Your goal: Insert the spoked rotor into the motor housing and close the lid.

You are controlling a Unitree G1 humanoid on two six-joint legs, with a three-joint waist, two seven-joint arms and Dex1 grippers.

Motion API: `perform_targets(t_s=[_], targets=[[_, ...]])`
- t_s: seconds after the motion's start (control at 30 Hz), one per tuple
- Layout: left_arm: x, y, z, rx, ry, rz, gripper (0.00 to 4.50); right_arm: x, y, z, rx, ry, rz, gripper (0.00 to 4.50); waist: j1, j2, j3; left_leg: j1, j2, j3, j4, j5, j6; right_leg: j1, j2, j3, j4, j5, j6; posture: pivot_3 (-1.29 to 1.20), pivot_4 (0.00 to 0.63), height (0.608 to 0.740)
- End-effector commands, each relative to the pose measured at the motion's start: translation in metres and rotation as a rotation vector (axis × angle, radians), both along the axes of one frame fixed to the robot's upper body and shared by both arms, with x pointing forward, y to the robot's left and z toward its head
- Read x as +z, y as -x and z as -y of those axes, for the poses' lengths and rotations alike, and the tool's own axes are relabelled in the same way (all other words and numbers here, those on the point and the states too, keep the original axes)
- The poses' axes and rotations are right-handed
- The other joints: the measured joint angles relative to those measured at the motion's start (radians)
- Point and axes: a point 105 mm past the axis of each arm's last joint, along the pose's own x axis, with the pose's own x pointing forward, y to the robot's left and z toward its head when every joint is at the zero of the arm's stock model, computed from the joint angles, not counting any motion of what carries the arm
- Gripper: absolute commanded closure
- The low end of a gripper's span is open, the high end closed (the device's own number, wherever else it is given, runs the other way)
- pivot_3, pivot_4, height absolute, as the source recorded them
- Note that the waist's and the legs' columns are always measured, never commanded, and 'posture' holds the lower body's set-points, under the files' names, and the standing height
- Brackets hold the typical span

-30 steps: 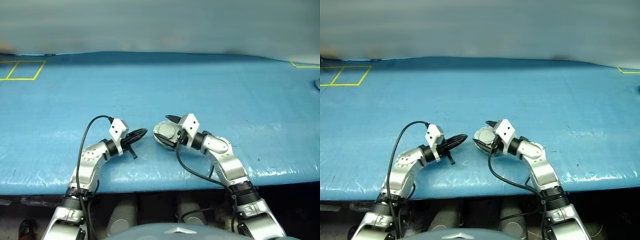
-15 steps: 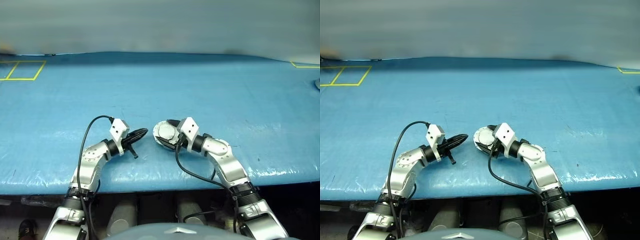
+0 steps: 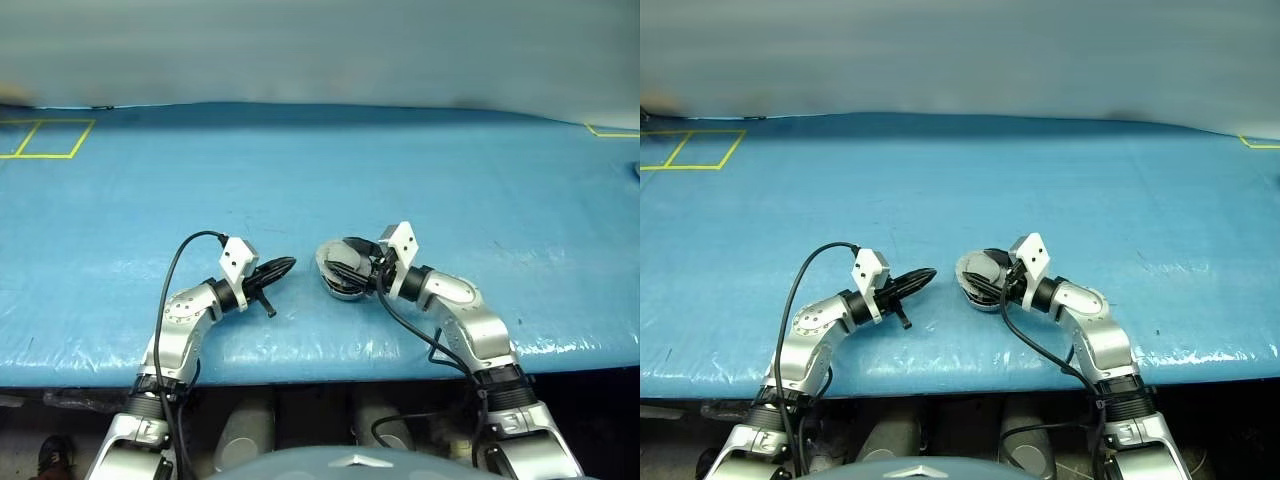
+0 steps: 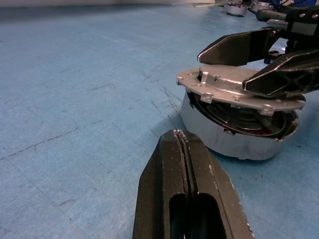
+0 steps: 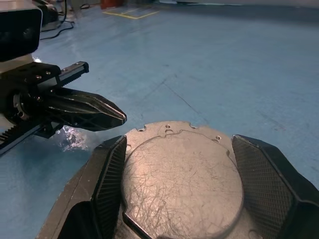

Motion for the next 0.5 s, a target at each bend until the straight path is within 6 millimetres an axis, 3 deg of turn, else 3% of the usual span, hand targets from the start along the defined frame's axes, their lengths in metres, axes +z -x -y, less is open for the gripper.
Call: perform_targets(t_s=[0.03,0.17,0.5], targets=[[0.01,0.0,0.003,-0.015,0.016,0.041,4.5,0.021,0.003,-0.002,0.054,0.041,0.106,1.48,0.001,0.0,0.0,0.0,0.0,0.0,0.0,0.0,0.0,0.0,0.0,0.0,0.0,0.0,0.0,0.0,0.15,0.74],[0.009,0.001,0.003,-0.014,0.016,0.04,4.5,0.009,0.005,-0.002,0.071,0.129,0.114,1.48,0.0,0.0,0.0,0.0,0.0,0.0,0.0,0.0,0.0,0.0,0.0,0.0,-0.001,0.0,0.0,0.0,0.15,0.74],[0.008,0.002,0.003,-0.014,0.013,0.034,4.5,-0.007,0.002,0.002,0.059,0.163,0.08,1.48,0.001,0.0,0.0,0.0,0.0,0.0,-0.002,0.0,0.0,0.0,0.0,0.0,-0.002,0.0,0.0,0.0,0.15,0.74]])
